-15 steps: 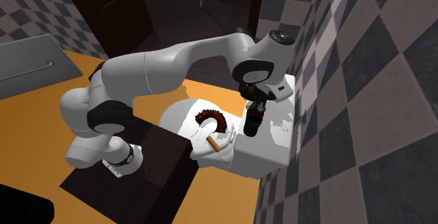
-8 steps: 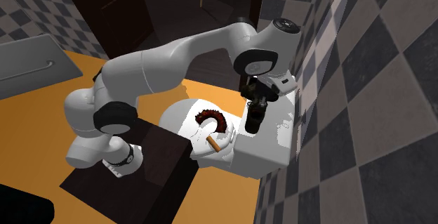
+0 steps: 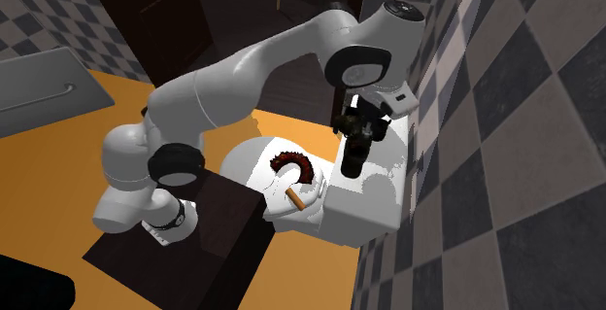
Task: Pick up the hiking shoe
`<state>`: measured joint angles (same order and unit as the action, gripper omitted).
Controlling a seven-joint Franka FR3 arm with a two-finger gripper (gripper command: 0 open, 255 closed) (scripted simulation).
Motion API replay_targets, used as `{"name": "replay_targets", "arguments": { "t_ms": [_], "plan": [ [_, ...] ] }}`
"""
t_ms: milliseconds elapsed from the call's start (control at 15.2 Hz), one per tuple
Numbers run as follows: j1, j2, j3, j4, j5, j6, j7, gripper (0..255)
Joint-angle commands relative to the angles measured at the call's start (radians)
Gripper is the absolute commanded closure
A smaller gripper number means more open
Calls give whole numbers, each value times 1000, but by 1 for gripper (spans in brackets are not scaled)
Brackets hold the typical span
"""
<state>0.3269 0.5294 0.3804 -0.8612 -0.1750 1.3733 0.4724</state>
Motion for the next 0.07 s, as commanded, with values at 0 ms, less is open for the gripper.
{"name": "replay_targets", "arguments": {
  "t_ms": [0],
  "plan": [
    [4, 5, 0, 18, -2, -12, -1, 255]
  ]
}}
